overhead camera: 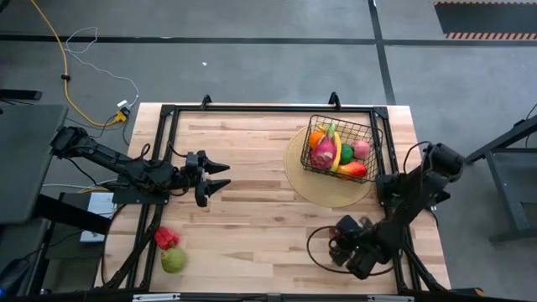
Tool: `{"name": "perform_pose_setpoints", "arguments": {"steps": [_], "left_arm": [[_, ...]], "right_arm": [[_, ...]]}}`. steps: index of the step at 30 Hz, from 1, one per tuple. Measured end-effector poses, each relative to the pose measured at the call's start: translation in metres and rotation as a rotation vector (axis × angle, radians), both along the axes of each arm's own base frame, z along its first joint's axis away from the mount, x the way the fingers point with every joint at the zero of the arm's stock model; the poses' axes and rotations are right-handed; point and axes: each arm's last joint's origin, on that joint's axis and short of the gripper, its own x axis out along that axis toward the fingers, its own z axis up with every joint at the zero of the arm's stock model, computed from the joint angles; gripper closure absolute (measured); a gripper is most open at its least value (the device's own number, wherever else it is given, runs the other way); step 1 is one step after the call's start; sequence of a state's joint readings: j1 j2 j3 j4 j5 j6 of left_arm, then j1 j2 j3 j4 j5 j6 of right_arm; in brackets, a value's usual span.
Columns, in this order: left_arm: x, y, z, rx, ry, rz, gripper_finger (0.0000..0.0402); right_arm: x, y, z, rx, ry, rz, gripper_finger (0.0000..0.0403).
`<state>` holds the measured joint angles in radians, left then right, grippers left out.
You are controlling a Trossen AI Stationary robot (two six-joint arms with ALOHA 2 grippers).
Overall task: Build produce basket
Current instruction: Put the red grapes into the wire basket
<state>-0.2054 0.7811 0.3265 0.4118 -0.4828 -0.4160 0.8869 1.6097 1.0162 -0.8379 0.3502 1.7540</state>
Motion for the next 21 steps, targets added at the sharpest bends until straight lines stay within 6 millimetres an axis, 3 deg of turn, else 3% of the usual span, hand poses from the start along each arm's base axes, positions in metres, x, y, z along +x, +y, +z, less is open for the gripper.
{"name": "perform_pose_setpoints", "arguments": {"steps": [3, 10, 16, 21], "left_arm": [[0.0, 0.0, 0.0, 0.0, 0.0, 0.0, 0.0141], [0.0, 0.0, 0.0, 0.0, 0.001, 0.003, 0.0141], [0.0, 0.0, 0.0, 0.054, 0.013, 0.001, 0.0141], [0.0, 0.001, 0.0, 0.075, 0.018, 0.017, 0.0141]], "right_arm": [[0.011, -0.005, 0.023, -0.089, -0.221, 0.065, 0.0316], [0.032, -0.03, 0.074, -0.459, -0.508, 0.178, 0.0311], [0.05, -0.052, 0.115, -0.733, -0.62, 0.222, 0.031], [0.065, -0.068, 0.125, -0.781, -0.6, 0.34, 0.031]]}}
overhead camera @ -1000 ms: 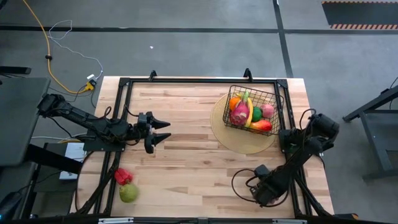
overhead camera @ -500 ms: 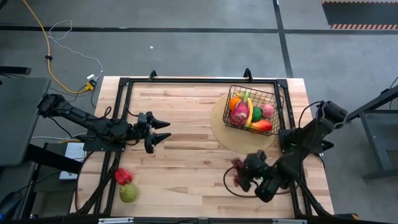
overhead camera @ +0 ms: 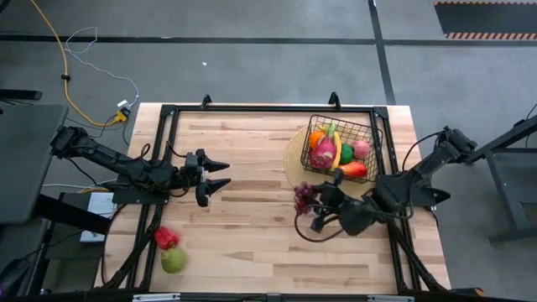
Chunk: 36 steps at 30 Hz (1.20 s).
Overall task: Build produce basket
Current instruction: Put the red grapes into the wire basket
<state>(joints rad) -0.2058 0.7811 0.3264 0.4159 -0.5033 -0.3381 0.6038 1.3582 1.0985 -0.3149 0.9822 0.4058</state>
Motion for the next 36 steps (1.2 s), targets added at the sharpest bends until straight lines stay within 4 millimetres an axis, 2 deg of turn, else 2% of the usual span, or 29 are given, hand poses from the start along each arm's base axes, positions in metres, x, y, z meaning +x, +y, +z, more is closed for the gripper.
{"name": "perform_pose_setpoints", "arguments": {"steps": [7, 14, 17, 23, 29, 36], "left_arm": [[0.0, 0.0, 0.0, 0.001, 0.0, 0.002, 0.0141], [0.0, 0.0, 0.0, 0.001, 0.0, -0.01, 0.0141], [0.0, 0.0, 0.0, 0.0, 0.0, -0.014, 0.0141], [0.0, -0.002, 0.0, -0.001, 0.0, -0.052, 0.0141], [0.0, -0.002, 0.001, -0.011, -0.01, -0.05, 0.0141], [0.0, -0.001, 0.001, -0.011, -0.011, -0.047, 0.0141]], "right_arm": [[0.02, -0.025, -0.002, 0.01, 0.09, 0.123, 0.0316], [0.042, -0.049, 0.013, -0.002, -0.026, 0.296, 0.0319], [0.046, -0.06, 0.002, -0.041, -0.115, 0.288, 0.032], [0.03, -0.086, -0.032, 0.007, -0.222, 0.268, 0.032], [0.007, -0.101, -0.037, 0.103, -0.316, 0.326, 0.032], [0.004, -0.101, -0.038, 0.111, -0.327, 0.324, 0.032]]}}
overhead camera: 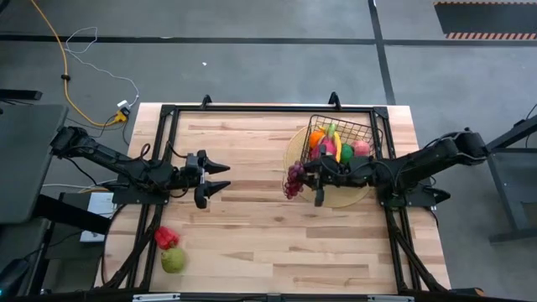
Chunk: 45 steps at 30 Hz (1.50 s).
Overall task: Build produce basket
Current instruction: Put the red grapes into the wire basket
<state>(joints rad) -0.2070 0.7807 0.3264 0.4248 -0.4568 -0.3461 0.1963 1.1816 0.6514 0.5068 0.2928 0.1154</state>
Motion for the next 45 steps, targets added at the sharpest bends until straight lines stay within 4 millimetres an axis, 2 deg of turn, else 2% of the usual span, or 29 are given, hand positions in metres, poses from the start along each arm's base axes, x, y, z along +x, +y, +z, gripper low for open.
{"name": "perform_pose_setpoints", "arguments": {"steps": [10, 14, 18, 24, 30, 37, 45], "left_arm": [[0.0, 0.0, 0.0, -0.001, 0.0, 0.003, 0.0141], [0.0, 0.0, 0.0, -0.001, 0.0, 0.003, 0.0141], [0.0, 0.0, 0.0, 0.0, 0.0, 0.003, 0.0141], [0.0, 0.0, 0.0, 0.0, 0.001, 0.003, 0.0141], [0.0, 0.0, 0.0, -0.009, -0.002, 0.004, 0.0141], [0.0, 0.0, 0.0, -0.009, -0.002, 0.004, 0.0141], [0.0, 0.0, 0.0, -0.009, -0.002, 0.004, 0.0141]], "right_arm": [[-0.001, -0.007, -0.003, 0.0, 0.03, -0.187, 0.032], [0.0, -0.016, 0.002, -0.012, 0.109, -0.41, 0.032], [-0.002, -0.026, 0.013, -0.006, 0.259, -0.613, 0.032], [-0.025, -0.04, 0.018, 0.097, 0.478, -0.854, 0.032], [-0.048, -0.051, -0.002, 0.215, 0.568, -1.048, 0.032], [-0.054, -0.057, -0.027, 0.338, 0.631, -1.072, 0.032], [-0.056, -0.059, -0.039, 0.477, 0.71, -1.034, 0.032]]}}
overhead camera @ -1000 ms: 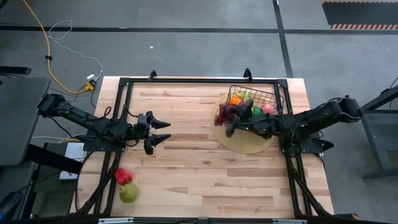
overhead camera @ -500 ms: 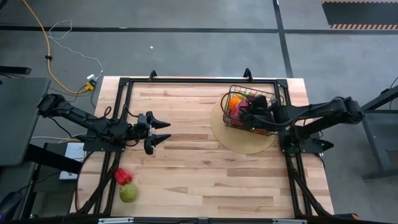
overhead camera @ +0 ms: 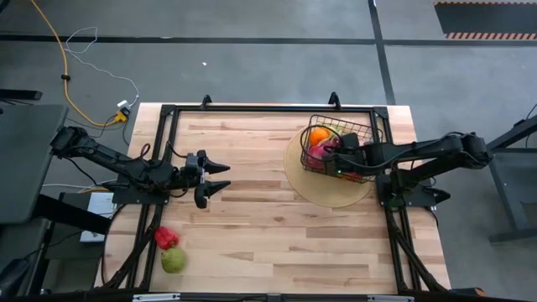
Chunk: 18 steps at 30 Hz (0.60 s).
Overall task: Build produce basket
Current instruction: Put the red grapes into the wire basket
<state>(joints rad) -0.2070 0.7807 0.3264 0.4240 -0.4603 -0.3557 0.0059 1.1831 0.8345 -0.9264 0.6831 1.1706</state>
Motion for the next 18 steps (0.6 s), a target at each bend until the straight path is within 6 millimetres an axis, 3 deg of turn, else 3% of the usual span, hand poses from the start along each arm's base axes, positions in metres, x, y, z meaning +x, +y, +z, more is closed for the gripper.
{"name": "perform_pose_setpoints", "arguments": {"steps": [10, 18], "left_arm": [[0.0, 0.0, 0.0, 0.0, 0.0, 0.0, 0.0141], [0.0, 0.0, 0.0, 0.0, 0.0, 0.0, 0.0141]], "right_arm": [[-0.001, 0.001, -0.001, 0.022, 0.021, 0.015, 0.032], [-0.02, -0.005, -0.003, -0.014, 0.17, -0.095, 0.03]]}}
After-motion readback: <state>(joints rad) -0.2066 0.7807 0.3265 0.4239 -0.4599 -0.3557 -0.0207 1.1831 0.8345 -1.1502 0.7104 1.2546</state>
